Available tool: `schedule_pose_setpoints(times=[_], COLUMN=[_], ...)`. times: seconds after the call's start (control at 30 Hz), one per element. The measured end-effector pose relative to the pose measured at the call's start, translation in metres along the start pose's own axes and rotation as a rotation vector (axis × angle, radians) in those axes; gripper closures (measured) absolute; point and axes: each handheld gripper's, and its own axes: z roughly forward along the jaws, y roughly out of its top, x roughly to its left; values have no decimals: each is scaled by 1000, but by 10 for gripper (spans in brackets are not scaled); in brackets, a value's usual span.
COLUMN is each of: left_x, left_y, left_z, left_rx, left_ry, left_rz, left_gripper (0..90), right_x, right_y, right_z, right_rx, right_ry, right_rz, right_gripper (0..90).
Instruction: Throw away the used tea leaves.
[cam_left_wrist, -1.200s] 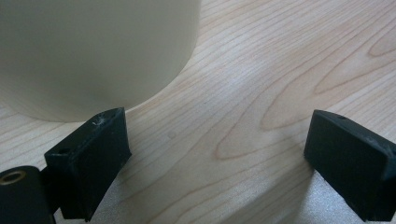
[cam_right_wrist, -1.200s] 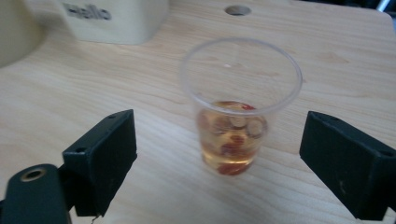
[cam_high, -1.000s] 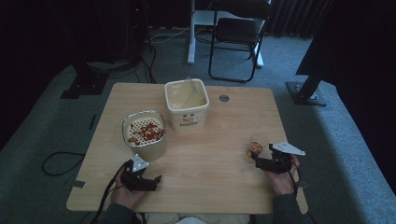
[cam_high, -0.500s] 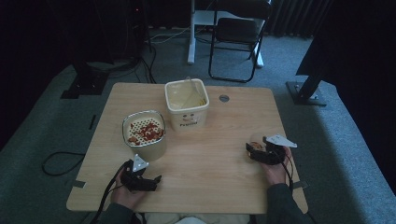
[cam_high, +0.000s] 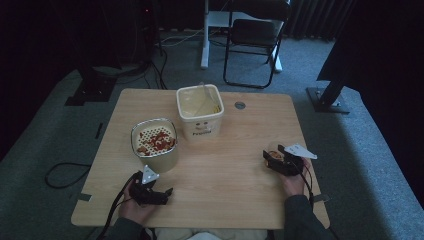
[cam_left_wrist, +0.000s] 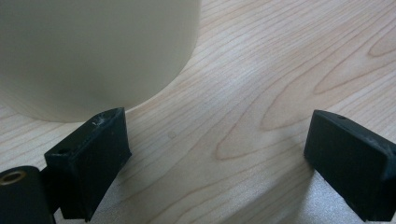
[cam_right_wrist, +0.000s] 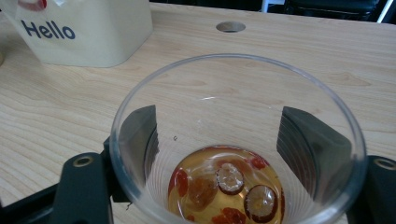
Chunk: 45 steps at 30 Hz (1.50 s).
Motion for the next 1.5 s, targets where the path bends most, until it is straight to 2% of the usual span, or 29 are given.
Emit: schedule_pose_setpoints(times=[0.13, 0.2, 0.3, 0.4, 0.5, 0.83, 1.17, 1.5], left_x=[0, 0, 0, 0, 0, 0, 0, 0], left_y=[0, 0, 0, 0, 0, 0, 0, 0], left_z=[0, 0, 0, 0, 0, 0, 0, 0], left_rx=[0, 0, 0, 0, 0, 0, 0, 1], left_ry=[-1, -1, -1, -1, -1, -1, -1, -1], left_rz=[0, -1, 0, -1, -1, -1, -1, -1], left_gripper=[69, 69, 69, 69, 69, 69, 69, 69], right_x=[0, 0, -1, -1, 0, 6, 24, 51], right_y=[-3, -5, -7, -7, -7, 5, 27, 57], right_z=[2, 3, 4, 3, 3, -6, -6, 2], right_rx=[8, 17, 19, 9, 3, -34, -43, -65], right_ry=[-8, -1, -9, -21, -36, -32, -1, 53], right_rz=[-6, 4, 3, -4, -14, -16, -49, -86], right_gripper=[236, 243, 275, 366, 391, 402, 402, 402])
